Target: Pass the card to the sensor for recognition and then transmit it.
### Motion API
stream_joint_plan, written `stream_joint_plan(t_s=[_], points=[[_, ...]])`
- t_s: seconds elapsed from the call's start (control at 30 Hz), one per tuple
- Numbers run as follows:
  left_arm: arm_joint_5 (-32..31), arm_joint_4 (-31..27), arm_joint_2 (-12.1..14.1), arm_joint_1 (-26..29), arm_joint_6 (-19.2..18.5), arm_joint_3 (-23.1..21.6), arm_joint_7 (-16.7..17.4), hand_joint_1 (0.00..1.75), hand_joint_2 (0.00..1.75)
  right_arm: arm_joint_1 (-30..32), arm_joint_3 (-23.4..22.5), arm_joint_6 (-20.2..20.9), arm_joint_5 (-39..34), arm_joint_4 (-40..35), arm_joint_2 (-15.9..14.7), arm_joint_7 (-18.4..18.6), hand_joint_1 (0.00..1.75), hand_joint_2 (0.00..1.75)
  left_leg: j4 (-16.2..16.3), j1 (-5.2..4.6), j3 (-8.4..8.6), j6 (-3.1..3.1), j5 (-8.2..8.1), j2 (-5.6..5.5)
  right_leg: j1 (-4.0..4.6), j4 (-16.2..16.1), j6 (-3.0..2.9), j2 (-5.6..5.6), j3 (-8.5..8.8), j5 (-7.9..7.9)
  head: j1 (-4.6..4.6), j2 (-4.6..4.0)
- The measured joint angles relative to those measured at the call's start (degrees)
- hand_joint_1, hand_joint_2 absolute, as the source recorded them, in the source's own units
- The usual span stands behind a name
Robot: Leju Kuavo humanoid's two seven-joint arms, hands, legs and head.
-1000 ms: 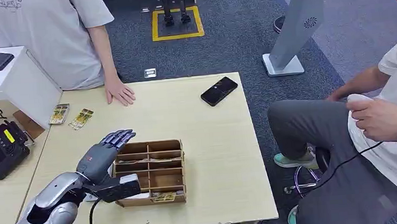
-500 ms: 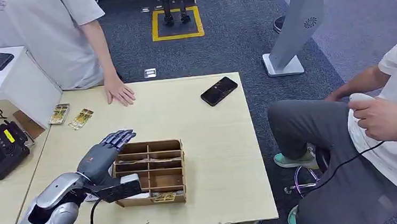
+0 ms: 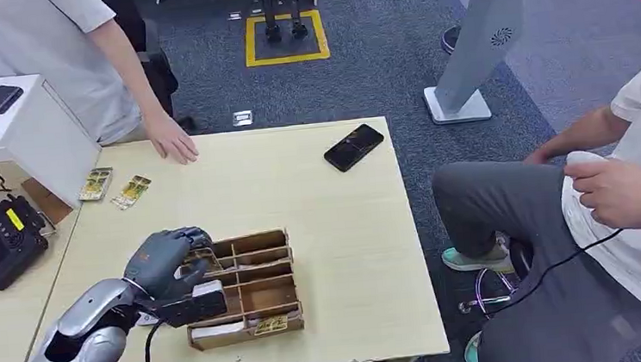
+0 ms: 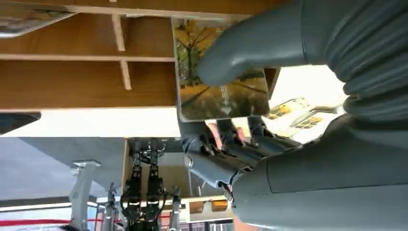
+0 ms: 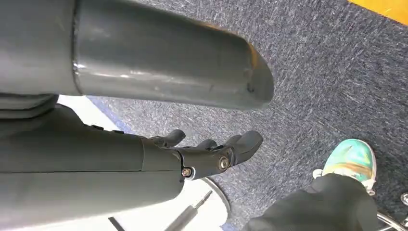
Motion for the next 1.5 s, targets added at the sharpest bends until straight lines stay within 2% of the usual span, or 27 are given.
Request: stream_joint_plan(t_s=[1.5], points=[[0.9, -0.6, 0.9, 0.1, 0.1, 0.0, -1.6, 1.75, 1.75, 0.0, 0.0, 0.0, 0.0, 0.0, 0.0, -0.3, 0.0, 0.0, 0.0, 0.0, 0.05, 0.01, 0.03, -0.03, 0.01, 0.0, 0.0, -0.03, 0.06, 0.0, 0.0, 0.0]])
